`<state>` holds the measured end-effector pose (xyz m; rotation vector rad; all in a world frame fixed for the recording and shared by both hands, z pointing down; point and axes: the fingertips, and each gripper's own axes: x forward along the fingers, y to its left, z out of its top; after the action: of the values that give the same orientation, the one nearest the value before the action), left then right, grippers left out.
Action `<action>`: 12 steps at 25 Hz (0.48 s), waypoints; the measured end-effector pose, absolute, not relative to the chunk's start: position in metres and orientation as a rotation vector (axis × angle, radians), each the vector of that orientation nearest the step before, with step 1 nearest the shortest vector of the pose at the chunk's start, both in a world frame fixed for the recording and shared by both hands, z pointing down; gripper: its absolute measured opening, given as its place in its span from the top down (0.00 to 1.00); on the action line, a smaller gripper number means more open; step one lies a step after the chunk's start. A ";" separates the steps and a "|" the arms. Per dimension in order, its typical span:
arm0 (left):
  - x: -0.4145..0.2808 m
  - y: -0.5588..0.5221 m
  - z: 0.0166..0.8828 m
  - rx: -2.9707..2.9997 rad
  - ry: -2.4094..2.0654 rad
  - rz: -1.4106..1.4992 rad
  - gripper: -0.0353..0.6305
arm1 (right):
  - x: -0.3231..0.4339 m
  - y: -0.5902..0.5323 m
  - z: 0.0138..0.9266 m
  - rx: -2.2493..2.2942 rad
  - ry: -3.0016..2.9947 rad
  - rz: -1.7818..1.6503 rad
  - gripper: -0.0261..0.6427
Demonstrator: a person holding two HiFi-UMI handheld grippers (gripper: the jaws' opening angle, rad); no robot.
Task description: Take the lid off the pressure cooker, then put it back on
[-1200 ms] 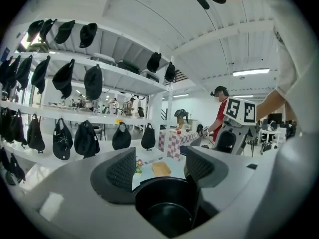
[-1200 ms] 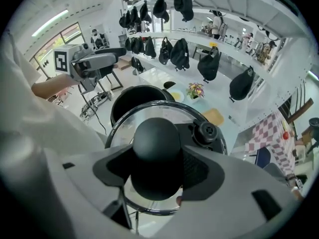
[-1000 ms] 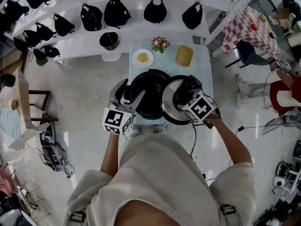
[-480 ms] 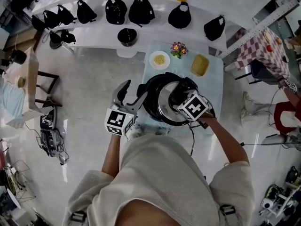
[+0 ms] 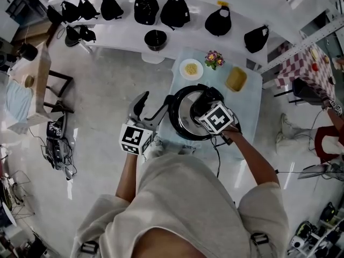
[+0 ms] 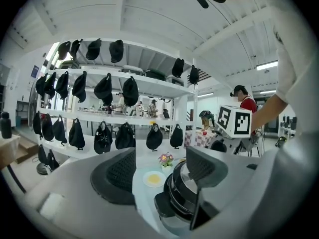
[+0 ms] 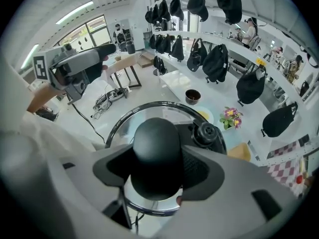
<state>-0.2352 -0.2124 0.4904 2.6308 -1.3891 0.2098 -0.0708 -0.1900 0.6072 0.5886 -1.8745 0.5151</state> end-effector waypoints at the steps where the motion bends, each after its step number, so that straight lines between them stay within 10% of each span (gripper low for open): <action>1: -0.236 -0.212 0.490 2.629 -1.390 0.211 0.48 | -0.071 -0.191 0.608 0.594 -1.873 0.523 0.56; 12: -0.232 -0.218 0.491 2.638 -1.371 0.221 0.48 | -0.083 -0.197 0.619 0.587 -1.857 0.496 0.55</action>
<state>-0.2320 -0.2175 0.4911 2.6380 -1.3710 0.2210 -0.0832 -0.1967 0.6185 0.5873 -1.8566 0.4965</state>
